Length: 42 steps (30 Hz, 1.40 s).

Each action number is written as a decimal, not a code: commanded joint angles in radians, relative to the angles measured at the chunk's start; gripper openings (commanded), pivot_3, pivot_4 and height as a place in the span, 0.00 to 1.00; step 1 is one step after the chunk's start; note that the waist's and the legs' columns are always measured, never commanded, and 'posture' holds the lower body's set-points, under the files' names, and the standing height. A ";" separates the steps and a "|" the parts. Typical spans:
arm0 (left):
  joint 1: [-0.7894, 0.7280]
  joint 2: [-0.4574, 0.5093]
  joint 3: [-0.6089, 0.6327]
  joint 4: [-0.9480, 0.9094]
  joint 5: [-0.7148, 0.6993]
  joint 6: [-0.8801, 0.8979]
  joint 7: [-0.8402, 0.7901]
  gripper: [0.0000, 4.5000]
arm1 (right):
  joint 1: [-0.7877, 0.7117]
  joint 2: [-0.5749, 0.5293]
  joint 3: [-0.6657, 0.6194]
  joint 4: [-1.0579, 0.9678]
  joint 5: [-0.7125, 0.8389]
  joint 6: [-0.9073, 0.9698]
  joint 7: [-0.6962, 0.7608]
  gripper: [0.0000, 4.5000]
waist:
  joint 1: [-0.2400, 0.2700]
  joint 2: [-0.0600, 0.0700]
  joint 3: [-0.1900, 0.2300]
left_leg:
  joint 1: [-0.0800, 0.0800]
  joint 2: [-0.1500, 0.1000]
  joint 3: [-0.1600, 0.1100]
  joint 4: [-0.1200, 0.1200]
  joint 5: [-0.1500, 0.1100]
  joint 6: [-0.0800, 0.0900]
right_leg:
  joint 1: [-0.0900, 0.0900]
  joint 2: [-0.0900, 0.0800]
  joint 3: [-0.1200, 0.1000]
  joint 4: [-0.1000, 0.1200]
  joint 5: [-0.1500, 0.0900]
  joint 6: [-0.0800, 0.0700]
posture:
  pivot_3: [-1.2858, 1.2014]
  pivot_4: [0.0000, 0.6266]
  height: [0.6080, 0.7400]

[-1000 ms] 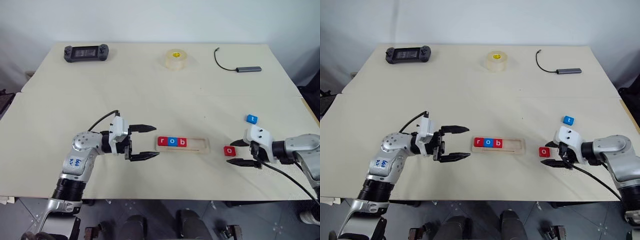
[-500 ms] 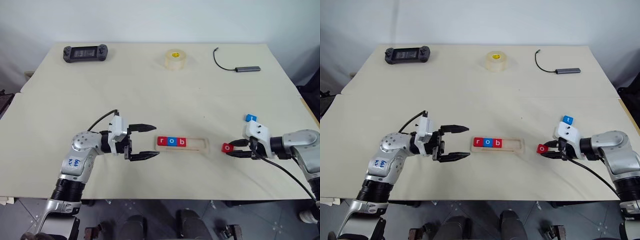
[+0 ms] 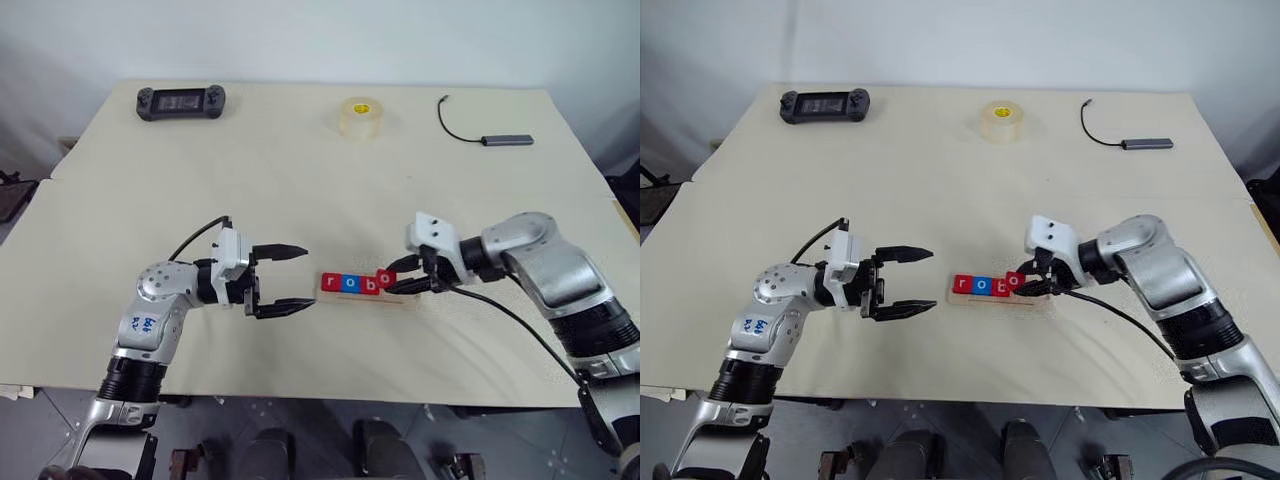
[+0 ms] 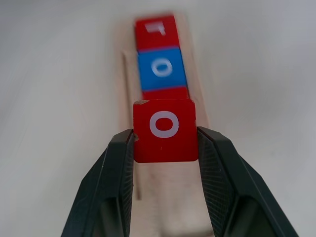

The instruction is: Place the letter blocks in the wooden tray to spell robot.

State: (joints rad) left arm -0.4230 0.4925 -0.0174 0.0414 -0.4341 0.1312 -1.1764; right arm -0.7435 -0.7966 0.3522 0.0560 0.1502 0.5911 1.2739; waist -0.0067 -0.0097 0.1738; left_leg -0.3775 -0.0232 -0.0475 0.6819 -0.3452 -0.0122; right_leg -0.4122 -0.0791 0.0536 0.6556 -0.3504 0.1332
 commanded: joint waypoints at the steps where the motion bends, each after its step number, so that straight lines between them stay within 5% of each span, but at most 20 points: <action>1: 0.016 0.011 0.017 -0.056 -0.015 0.003 0.015 1.00 | -0.022 0.000 0.009 0.035 -0.040 -0.046 0.009 0.32 | 0.003 0.000 0.000 | -0.001 0.000 0.000 0.000 0.000 0.000 | 0.000 0.000 0.000 0.000 0.000 0.000 | 0.52 0.24 1.00; 16: 0.055 0.024 0.028 -0.103 -0.023 0.019 0.051 1.00 | -0.037 0.022 0.026 0.083 -0.069 -0.076 0.059 0.32 | -0.002 0.000 0.000 | -0.001 0.000 0.000 0.000 0.000 0.000 | -0.001 0.000 0.000 0.000 0.000 0.000 | 0.52 0.24 1.00; 17: 0.054 0.024 0.028 -0.103 -0.023 0.019 0.052 1.00 | -0.036 0.022 0.025 0.081 -0.070 -0.074 0.060 0.49 | -0.002 0.000 0.000 | -0.001 0.001 0.000 0.000 0.000 0.000 | -0.001 0.001 0.000 0.000 0.000 0.000 | 0.52 0.24 1.00; 23: 0.054 0.021 0.025 -0.103 -0.024 0.018 0.057 1.00 | -0.039 0.020 -0.022 0.064 -0.051 -0.052 0.046 0.92 | -0.001 0.000 0.000 | -0.001 0.001 0.000 0.000 0.000 0.000 | -0.001 0.000 0.000 0.000 0.000 0.000 | 0.52 0.24 1.00; 28: 0.055 0.020 0.024 -0.099 -0.024 0.016 0.057 1.00 | 0.001 -0.050 -0.084 0.011 -0.013 -0.030 0.069 0.92 | 0.003 0.000 0.000 | -0.001 0.000 0.000 0.000 0.000 0.000 | -0.001 0.000 -0.001 0.000 0.000 0.000 | 0.52 0.24 1.00; 31: 0.058 0.020 0.025 -0.097 -0.025 0.013 0.057 1.00 | 0.037 -0.087 -0.130 -0.020 0.010 -0.016 0.064 0.79 | 0.005 0.000 0.000 | -0.001 0.000 0.000 0.000 0.000 0.000 | 0.000 0.000 -0.001 -0.001 0.000 0.000 | 0.52 0.24 1.00; 42: 0.030 0.009 0.012 -0.070 -0.018 0.006 0.044 1.00 | 0.097 -0.043 -0.127 -0.017 -0.010 -0.010 -0.040 0.01 | -0.001 0.000 0.000 | -0.001 0.001 0.000 0.000 0.000 0.000 | -0.001 0.001 0.000 0.000 0.000 0.000 | 0.52 0.24 1.00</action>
State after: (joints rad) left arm -0.3862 0.5016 -0.0116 -0.0216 -0.4415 0.1504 -1.1272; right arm -0.6318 -0.8414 0.2336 0.0539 0.1416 0.5731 1.2468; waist -0.0077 -0.0096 0.1738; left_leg -0.3783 -0.0226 -0.0471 0.6821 -0.3450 -0.0125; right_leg -0.4128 -0.0784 0.0535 0.6559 -0.3504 0.1332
